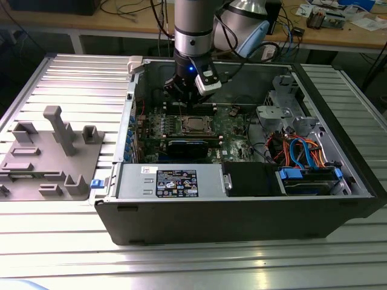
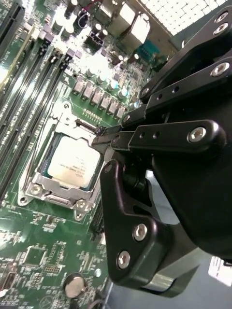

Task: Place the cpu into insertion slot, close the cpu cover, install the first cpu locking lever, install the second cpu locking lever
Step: 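Install the first cpu locking lever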

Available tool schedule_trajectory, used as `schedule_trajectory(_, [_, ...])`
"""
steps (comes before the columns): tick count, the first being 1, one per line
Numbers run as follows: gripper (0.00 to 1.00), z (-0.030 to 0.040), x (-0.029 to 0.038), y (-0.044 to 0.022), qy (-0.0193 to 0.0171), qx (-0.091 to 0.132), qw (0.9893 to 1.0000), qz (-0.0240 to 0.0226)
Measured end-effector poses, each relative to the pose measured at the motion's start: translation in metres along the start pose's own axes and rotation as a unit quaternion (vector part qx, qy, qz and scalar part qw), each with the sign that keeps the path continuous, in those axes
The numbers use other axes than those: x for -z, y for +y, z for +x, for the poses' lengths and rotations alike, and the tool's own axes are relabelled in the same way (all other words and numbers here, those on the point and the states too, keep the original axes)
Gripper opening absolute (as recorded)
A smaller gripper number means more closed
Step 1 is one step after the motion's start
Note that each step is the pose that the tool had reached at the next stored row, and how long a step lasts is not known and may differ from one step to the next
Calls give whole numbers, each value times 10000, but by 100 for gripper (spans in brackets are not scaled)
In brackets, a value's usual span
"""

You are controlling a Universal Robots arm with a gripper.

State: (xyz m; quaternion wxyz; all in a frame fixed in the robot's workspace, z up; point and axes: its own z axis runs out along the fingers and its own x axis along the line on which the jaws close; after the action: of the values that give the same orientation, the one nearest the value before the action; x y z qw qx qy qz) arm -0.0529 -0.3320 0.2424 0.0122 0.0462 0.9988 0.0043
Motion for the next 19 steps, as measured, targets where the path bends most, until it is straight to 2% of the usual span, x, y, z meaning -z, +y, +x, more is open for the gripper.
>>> schedule_trajectory(2, [11, 6, 1, -2, 1, 150, 9999, -4])
schedule_trajectory(4, [11, 61, 2, -7, 1, 163, 9999, -5])
schedule_trajectory(11, [11, 342, 9, -32, 2, 169, 9999, -8])
schedule_trajectory(12, [11, 365, 9, -34, 2, 171, 9999, -8])
schedule_trajectory(19, [11, 377, 30, -23, 4, 349, 9994, -11])
